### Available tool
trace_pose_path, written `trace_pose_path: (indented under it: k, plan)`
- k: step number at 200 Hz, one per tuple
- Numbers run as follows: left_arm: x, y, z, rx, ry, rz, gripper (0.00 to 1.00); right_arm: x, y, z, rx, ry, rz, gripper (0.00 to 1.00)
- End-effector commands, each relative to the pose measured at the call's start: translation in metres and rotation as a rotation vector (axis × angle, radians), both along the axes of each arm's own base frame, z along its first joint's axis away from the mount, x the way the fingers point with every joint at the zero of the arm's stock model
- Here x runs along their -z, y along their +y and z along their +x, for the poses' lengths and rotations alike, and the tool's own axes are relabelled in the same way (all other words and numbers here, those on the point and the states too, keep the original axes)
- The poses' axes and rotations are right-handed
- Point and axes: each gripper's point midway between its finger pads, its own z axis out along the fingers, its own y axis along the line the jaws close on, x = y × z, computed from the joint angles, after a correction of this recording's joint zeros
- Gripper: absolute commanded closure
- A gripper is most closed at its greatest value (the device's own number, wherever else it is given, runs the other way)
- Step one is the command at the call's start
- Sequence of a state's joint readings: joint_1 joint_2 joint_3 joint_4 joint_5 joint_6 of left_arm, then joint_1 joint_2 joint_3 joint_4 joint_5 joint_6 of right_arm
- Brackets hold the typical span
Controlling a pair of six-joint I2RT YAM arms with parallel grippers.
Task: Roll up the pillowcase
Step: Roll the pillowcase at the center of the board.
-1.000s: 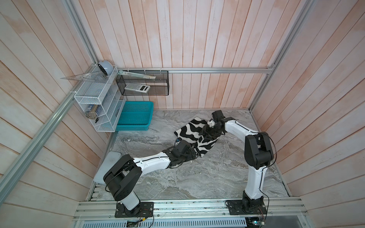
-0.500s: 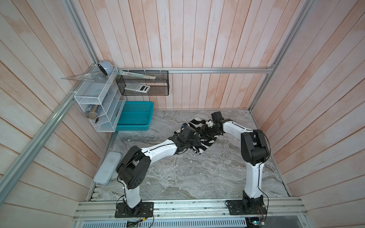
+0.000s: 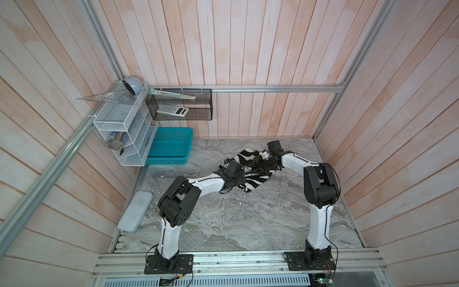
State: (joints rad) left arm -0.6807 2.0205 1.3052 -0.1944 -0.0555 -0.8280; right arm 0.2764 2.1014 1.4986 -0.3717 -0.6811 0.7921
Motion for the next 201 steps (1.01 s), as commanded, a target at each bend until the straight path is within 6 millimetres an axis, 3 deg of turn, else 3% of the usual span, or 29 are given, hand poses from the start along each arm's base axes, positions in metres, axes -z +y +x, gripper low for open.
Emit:
trace_pose_path:
  k: [1,27,52,85,110,158,201]
  plan:
    - [0.047,0.018,-0.013,-0.022,0.122,0.085,0.18,-0.022,-0.019,0.002,0.055,-0.031,0.019,0.38]
    - [0.057,0.017,-0.022,-0.019,0.152,0.061,0.19,-0.06,-0.037,-0.002,0.095,-0.097,0.051,0.34]
    - [0.062,0.022,-0.028,-0.019,0.165,0.069,0.2,-0.066,-0.059,-0.022,0.13,-0.086,0.028,0.31]
    - [0.063,0.024,-0.034,-0.017,0.168,0.058,0.2,-0.036,-0.066,-0.063,0.106,0.003,-0.036,0.3]
    - [0.061,0.024,-0.036,-0.014,0.167,0.05,0.2,-0.015,-0.062,-0.08,0.102,0.053,-0.043,0.29]
    - [0.057,0.022,-0.038,-0.014,0.165,0.023,0.2,0.004,-0.041,-0.065,0.102,0.026,-0.058,0.29]
    - [0.05,0.019,-0.042,-0.01,0.16,-0.021,0.2,0.042,-0.035,-0.056,0.14,0.057,-0.129,0.29]
